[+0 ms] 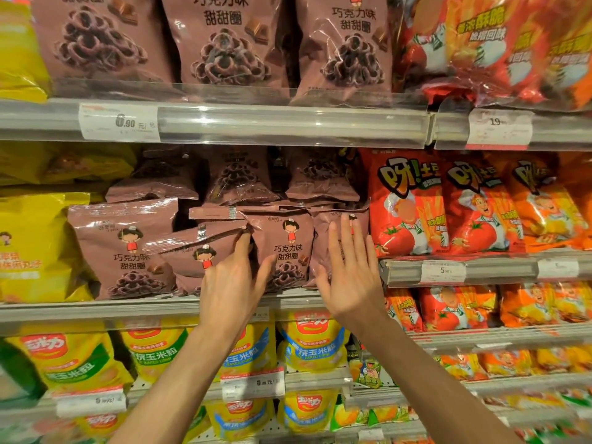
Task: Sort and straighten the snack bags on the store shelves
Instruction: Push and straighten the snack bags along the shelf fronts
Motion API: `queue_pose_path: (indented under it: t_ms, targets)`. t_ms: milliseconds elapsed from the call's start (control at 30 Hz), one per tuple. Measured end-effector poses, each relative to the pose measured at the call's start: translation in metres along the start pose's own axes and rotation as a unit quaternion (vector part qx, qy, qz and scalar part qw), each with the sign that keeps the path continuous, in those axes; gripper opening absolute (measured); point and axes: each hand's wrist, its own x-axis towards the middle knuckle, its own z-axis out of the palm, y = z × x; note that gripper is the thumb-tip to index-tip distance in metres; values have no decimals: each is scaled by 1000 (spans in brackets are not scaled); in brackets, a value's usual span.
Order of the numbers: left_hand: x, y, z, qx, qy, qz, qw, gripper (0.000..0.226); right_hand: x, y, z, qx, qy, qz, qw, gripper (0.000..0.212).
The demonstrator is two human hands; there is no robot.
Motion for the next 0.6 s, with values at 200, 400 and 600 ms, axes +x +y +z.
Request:
queue_pose_path:
  t_ms: [200,400,600]
  targets:
    - [-1,1,-2,13,-2,8,1000,59,4,-3,1,-25,-30,27,999,75]
    - [-1,-1,-1,16,-5,34,999,56,15,-11,-22,56,19,-81,995,76]
    - [4,-6,4,-10,-9,57,998,55,36,-25,-22,-46,-96,-149,983,100]
